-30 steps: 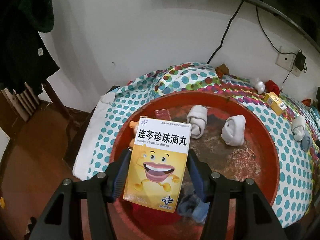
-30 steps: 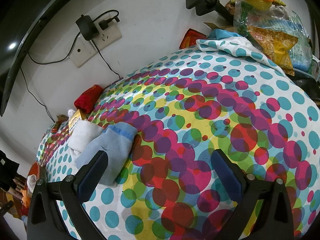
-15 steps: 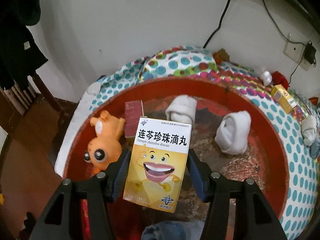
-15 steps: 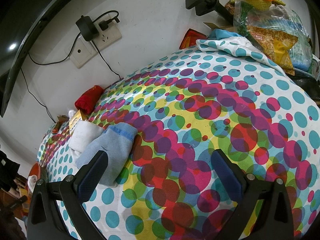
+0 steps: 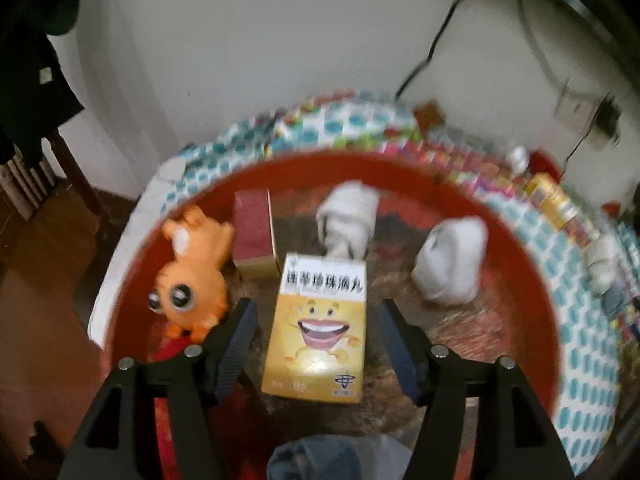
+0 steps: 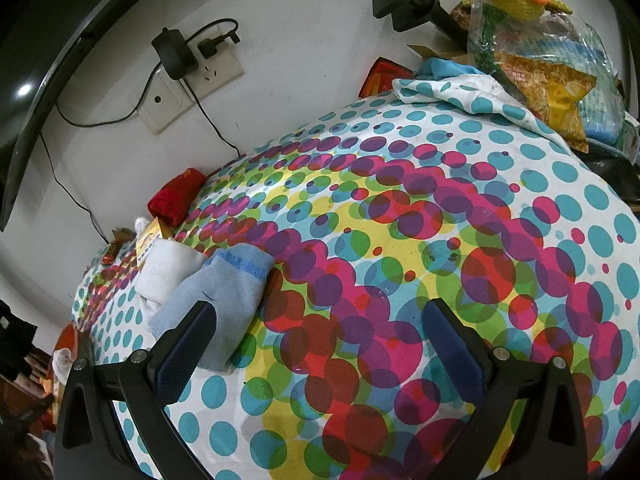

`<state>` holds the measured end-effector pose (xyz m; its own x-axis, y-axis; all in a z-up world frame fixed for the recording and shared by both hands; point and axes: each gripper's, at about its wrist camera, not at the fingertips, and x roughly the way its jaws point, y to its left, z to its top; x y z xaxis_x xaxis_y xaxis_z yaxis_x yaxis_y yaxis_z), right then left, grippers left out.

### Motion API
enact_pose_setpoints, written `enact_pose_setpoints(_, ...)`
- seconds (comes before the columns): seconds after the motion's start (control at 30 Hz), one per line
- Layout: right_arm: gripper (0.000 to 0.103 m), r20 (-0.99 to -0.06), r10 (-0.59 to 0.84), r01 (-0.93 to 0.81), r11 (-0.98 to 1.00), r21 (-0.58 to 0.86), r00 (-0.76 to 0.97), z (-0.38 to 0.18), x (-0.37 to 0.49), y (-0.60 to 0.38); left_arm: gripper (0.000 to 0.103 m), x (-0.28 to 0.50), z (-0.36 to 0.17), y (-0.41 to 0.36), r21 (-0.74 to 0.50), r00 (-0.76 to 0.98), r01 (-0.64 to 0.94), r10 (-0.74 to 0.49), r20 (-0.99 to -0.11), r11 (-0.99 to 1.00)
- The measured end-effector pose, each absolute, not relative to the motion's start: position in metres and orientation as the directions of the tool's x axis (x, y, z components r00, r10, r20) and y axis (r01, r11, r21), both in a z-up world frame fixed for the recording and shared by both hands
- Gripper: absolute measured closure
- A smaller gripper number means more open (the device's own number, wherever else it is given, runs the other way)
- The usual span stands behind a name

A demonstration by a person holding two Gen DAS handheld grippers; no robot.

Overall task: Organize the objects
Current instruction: 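Carry the yellow box with the left gripper into the red tray and release, then grasp the rolled grey-blue sock with the right gripper, then carry the grey-blue sock with the right gripper into the red tray and release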

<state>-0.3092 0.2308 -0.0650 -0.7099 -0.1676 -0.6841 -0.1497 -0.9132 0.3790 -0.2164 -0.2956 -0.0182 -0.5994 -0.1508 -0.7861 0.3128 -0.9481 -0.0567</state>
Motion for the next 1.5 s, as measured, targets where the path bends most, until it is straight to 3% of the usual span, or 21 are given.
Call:
enact_pose_setpoints(0.1,0.000,-0.696,-0.151,-0.147,-0.926,0.348,-0.702,-0.064,-0.310,0.226,0.038,-0.168,0.025,-0.291,-0.163,-0.736,0.304,-0.123,-0.665,-0.938)
enact_pose_setpoints(0.17,0.000,-0.687,-0.145,-0.111,-0.943,0.314,-0.712,-0.059,-0.306,0.217,0.031,-0.121,0.049,-0.279,-0.255,-0.842,0.245,-0.075,-0.534,-0.935)
enact_pose_setpoints(0.2,0.000,-0.671,-0.146,-0.073,-0.955,0.286,-0.727,-0.053,-0.303,0.205,0.022,-0.093,0.056,-0.267,-0.271,-0.880,0.214,-0.065,-0.470,-0.939)
enact_pose_setpoints(0.27,0.000,-0.659,-0.171,0.000,-0.968,0.251,-0.732,-0.048,-0.303,0.185,0.018,-0.062,0.052,-0.246,-0.243,-0.902,0.191,-0.072,-0.427,-0.951)
enact_pose_setpoints(0.37,0.005,-0.681,-0.174,0.092,-0.984,0.155,-0.711,-0.046,-0.314,0.149,0.018,-0.033,0.021,-0.217,-0.225,-0.879,0.198,-0.071,-0.472,-0.954)
enact_pose_setpoints(0.43,0.040,-0.706,-0.125,0.102,-0.992,0.074,-0.697,-0.049,-0.323,0.133,0.018,-0.023,-0.004,-0.205,-0.270,-0.863,0.174,-0.015,-0.505,-0.947)
enact_pose_setpoints(0.47,0.068,-0.740,-0.102,0.101,-0.994,0.046,-0.665,-0.055,-0.332,0.127,0.018,-0.019,-0.013,-0.201,-0.277,-0.854,0.166,0.003,-0.520,-0.946)
enact_pose_setpoints(0.57,0.081,-0.755,-0.117,0.109,-0.992,0.061,-0.645,-0.057,-0.336,0.125,0.018,-0.017,-0.030,-0.195,-0.304,-0.828,0.144,0.053,-0.558,-0.942)
enact_pose_setpoints(0.97,0.082,-0.688,0.016,0.067,-0.993,-0.093,-0.726,0.004,-0.299,0.135,0.018,-0.013,-0.029,-0.191,-0.283,-0.836,0.142,0.038,-0.547,-0.948)
enact_pose_setpoints(1.5,0.082,-0.588,-0.182,0.314,-0.940,-0.131,-0.788,0.079,-0.277,-0.007,0.018,-0.013,-0.035,-0.210,-0.293,-0.810,0.233,-0.019,-0.586,-0.927)
